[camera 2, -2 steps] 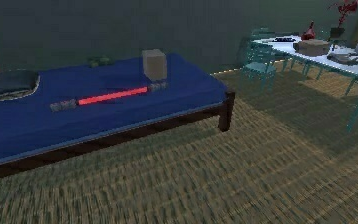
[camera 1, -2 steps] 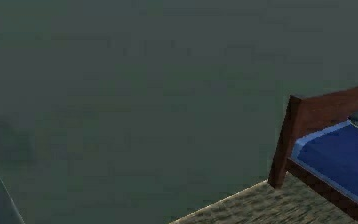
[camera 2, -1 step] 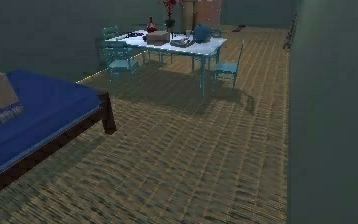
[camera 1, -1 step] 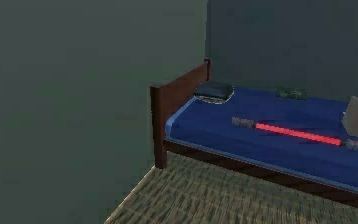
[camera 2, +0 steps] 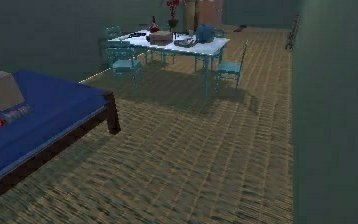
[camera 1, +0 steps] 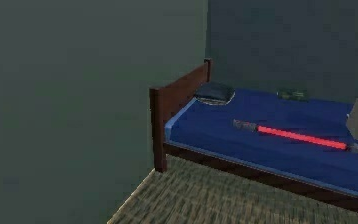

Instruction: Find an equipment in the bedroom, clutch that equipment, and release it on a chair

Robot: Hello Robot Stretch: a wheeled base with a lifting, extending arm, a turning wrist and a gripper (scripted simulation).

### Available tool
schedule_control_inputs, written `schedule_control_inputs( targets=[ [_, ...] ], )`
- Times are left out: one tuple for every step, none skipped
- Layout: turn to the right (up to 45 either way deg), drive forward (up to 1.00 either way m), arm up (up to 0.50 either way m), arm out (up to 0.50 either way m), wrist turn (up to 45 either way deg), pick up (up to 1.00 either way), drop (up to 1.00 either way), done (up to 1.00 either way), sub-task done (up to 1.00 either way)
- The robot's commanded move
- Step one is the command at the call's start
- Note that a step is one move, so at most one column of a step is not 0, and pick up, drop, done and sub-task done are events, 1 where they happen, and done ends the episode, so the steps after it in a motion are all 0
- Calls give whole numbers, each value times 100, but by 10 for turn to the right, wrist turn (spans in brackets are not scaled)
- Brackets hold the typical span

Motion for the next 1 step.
schedule_control_inputs(
  targets=[
    [-450,0,0,0,0,0,0,0,0]
  ],
)
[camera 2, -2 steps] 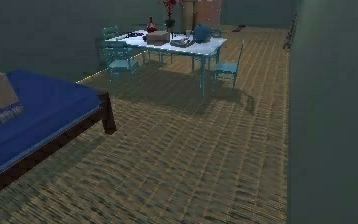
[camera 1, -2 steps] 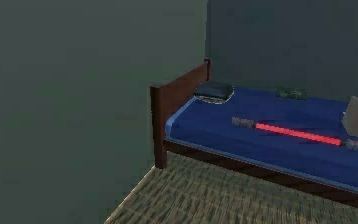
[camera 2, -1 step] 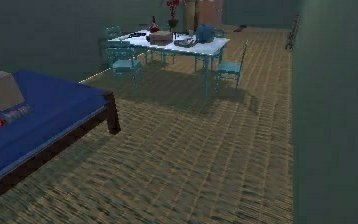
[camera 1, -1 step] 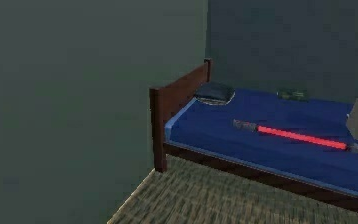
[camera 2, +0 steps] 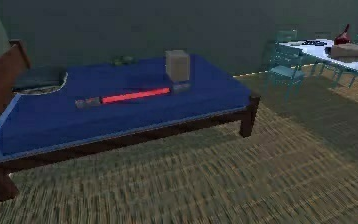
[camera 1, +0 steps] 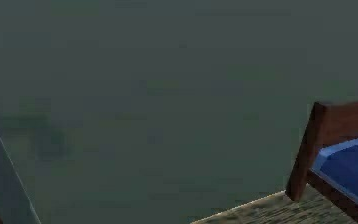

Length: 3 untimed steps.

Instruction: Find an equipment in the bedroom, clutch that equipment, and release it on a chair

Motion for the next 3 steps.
schedule_control_inputs(
  targets=[
    [-450,0,0,0,0,0,0,0,0],
    [-450,0,0,0,0,0,0,0,0],
    [-120,0,0,0,0,0,0,0,0]
  ],
)
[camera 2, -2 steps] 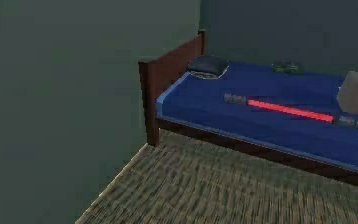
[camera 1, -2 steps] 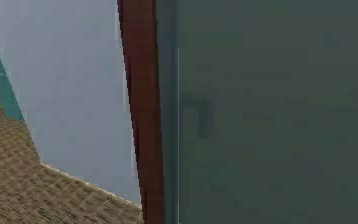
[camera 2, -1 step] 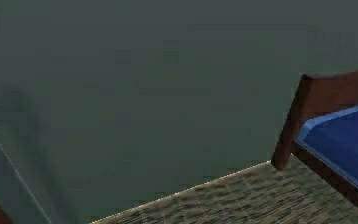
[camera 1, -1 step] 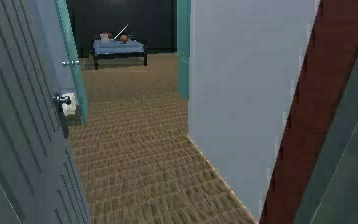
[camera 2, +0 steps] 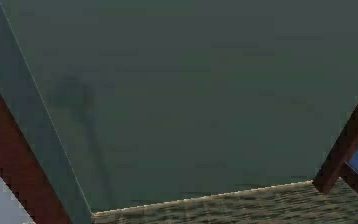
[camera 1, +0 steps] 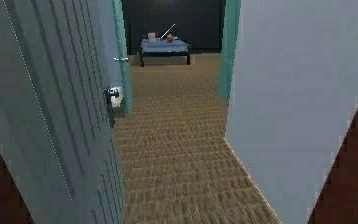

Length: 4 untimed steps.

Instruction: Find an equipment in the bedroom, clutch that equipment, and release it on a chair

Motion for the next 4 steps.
schedule_control_inputs(
  targets=[
    [0,25,0,0,0,0,0,0,0],
    [0,80,0,0,0,0,0,0,0],
    [-60,0,0,0,0,0,0,0,0],
    [0,100,0,0,0,0,0,0,0]
  ],
)
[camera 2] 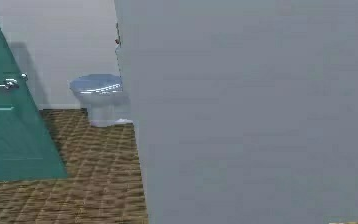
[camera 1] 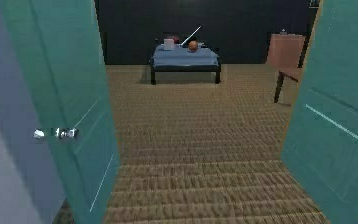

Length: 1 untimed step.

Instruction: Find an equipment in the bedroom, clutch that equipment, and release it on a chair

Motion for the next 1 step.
schedule_control_inputs(
  targets=[
    [0,100,0,0,0,0,0,0,0]
  ],
)
